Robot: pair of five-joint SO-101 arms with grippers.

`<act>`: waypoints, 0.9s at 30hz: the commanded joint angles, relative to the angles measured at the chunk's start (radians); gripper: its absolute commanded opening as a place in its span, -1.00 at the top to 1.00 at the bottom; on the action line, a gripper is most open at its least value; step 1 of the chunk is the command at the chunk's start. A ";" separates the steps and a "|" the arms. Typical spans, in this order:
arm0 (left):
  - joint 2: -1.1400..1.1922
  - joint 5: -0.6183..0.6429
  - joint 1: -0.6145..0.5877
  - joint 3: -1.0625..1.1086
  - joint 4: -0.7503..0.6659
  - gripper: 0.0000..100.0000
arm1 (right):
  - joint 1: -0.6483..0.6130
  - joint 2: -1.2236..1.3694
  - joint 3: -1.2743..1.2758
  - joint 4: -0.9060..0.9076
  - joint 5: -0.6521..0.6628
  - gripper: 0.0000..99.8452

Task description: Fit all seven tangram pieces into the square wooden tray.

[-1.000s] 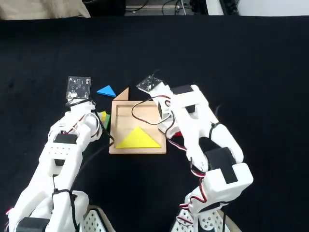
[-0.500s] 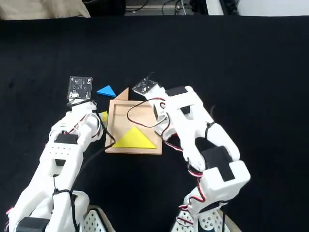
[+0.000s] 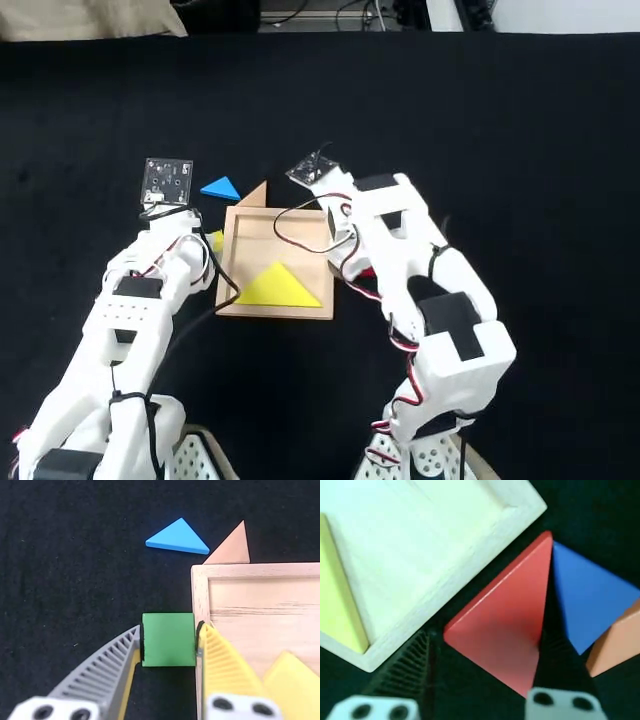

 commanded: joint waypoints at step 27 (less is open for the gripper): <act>-0.075 -0.164 -0.486 0.035 0.255 0.61 | -0.336 -0.332 -0.070 0.152 0.539 0.70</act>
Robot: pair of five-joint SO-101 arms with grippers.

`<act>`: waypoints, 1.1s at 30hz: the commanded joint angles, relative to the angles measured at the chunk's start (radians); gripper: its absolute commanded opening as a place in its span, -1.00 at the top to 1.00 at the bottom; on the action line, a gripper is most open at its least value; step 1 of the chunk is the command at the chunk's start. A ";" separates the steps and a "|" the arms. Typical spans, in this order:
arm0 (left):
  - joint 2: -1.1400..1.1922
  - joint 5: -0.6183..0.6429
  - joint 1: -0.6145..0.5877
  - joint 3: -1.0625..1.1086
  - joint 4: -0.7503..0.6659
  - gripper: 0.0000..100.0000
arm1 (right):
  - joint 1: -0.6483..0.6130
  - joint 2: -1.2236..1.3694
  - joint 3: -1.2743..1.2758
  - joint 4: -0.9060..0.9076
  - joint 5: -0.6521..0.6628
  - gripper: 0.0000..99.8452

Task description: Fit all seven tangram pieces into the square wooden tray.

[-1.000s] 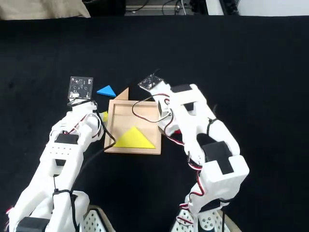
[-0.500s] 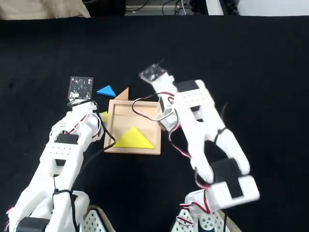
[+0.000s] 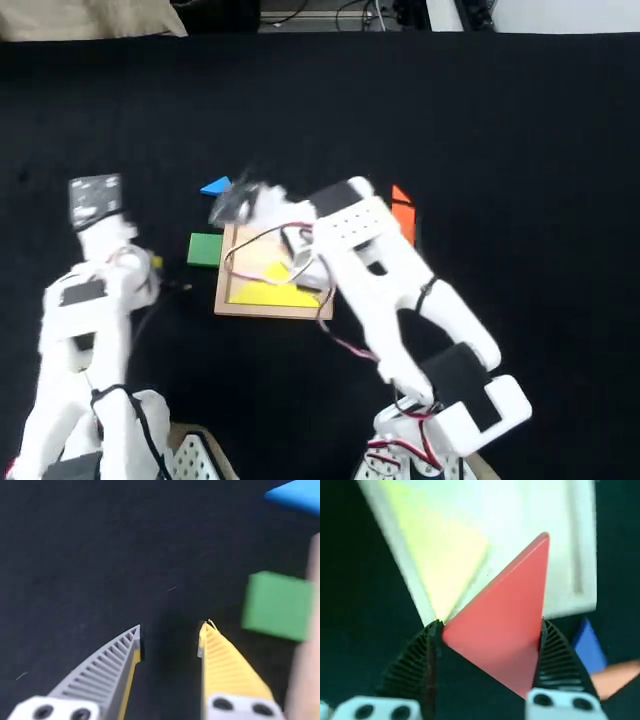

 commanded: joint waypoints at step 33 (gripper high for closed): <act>-0.454 -0.084 -0.280 0.249 0.051 0.61 | -0.150 0.243 -0.191 -0.037 0.491 0.26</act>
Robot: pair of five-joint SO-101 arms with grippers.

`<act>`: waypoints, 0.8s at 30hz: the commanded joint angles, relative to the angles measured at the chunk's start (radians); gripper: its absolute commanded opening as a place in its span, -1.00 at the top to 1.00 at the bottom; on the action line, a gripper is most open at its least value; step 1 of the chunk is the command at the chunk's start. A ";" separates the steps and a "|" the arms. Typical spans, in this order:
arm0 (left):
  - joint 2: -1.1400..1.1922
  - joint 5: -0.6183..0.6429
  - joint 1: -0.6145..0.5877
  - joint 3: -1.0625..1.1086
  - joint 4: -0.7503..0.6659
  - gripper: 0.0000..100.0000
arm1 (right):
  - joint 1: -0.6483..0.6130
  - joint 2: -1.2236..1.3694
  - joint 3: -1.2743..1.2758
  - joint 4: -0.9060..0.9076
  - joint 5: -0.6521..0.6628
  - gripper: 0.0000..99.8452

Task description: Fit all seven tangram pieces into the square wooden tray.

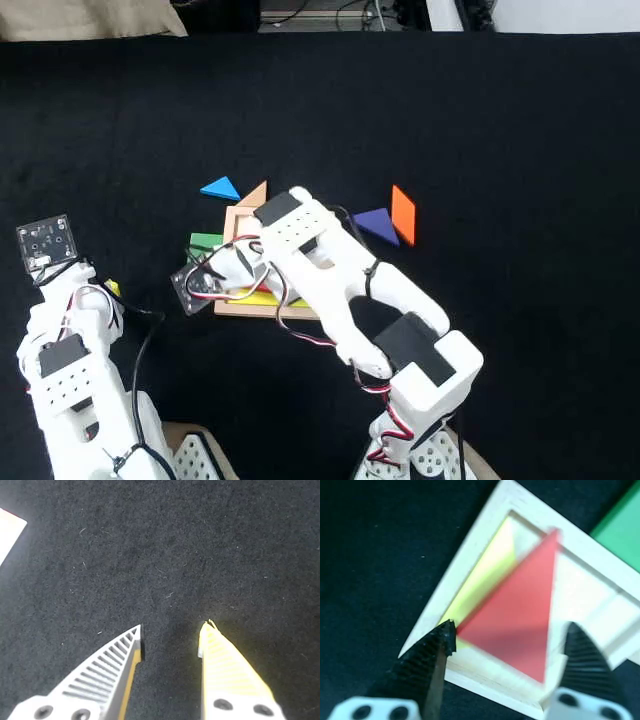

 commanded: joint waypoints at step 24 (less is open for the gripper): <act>-0.012 0.006 0.854 -0.506 0.525 0.62 | 0.480 -0.156 -0.496 0.342 -0.784 0.98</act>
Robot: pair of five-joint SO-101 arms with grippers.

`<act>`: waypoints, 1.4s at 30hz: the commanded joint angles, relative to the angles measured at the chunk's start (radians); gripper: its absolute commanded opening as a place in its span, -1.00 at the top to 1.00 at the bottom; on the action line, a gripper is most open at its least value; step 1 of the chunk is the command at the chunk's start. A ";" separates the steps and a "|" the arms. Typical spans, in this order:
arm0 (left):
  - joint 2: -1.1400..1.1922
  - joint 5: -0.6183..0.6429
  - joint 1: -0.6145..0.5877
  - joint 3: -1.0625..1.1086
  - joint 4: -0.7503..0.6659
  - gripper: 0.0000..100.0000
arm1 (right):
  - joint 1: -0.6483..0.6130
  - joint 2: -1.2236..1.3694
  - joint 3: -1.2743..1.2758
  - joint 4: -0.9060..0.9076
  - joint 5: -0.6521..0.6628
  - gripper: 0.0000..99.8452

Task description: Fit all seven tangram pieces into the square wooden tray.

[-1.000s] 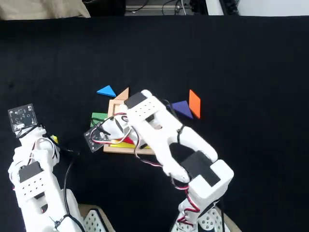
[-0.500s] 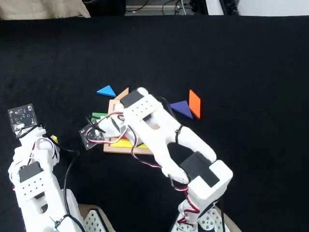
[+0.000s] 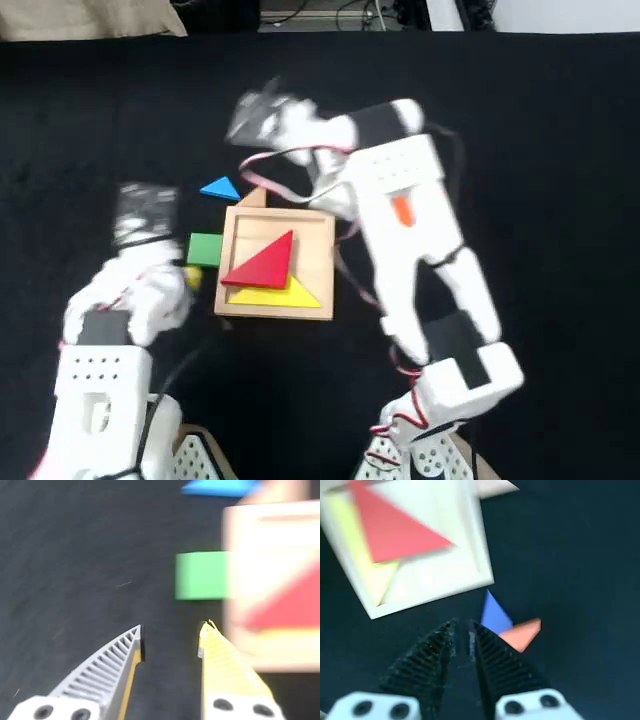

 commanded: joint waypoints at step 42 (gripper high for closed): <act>1.198 0.003 0.518 -0.878 -0.078 0.94 | 0.413 -0.176 0.960 -0.977 -0.583 0.98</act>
